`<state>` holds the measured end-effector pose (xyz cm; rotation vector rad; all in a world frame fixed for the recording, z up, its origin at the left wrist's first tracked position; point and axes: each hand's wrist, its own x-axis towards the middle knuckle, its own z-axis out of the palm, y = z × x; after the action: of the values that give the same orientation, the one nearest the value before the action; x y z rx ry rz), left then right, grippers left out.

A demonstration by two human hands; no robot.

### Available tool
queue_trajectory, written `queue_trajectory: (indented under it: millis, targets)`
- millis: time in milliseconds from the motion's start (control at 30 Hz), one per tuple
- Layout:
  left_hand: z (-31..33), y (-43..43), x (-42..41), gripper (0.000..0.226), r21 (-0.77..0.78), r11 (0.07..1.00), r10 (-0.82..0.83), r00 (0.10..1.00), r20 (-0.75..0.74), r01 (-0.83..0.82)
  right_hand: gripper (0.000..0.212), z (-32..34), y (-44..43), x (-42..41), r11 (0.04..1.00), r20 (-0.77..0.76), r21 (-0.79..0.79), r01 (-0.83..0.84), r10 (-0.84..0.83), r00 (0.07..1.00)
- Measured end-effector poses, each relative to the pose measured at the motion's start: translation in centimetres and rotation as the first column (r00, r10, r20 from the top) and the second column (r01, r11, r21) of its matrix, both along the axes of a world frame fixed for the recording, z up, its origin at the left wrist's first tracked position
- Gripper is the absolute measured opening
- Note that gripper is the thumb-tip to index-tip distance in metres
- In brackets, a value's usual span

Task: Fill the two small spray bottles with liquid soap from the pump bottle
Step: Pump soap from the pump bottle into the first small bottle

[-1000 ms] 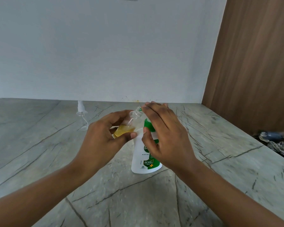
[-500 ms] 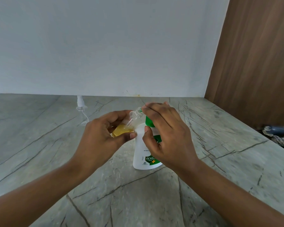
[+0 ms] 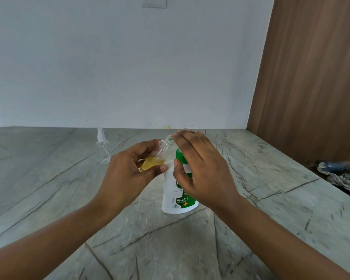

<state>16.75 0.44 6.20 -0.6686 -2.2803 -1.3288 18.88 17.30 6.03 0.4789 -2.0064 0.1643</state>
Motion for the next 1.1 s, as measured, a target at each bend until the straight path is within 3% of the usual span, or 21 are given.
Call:
queue_trajectory:
  millis: [267,667,1100]
  targets:
    - [0.4,0.1,0.2,0.054,-0.027,0.999,0.026,0.999,-0.034,-0.027,0.054,-0.6,0.2,-0.4,0.997,0.045,0.068,0.034,-0.037,0.998]
    - [-0.7,0.0,0.3,0.056,-0.034,0.999,-0.004,0.998,-0.056,0.002,0.046,-1.6,-0.2,-0.2,0.996,0.005,-0.050,-0.070,0.070,0.998]
    - [-0.8,-0.2,0.2,0.057,-0.049,0.999,0.006,0.999,-0.043,-0.008,0.047,-1.9,-0.4,0.0,0.997,0.048,-0.062,-0.049,0.052,0.998]
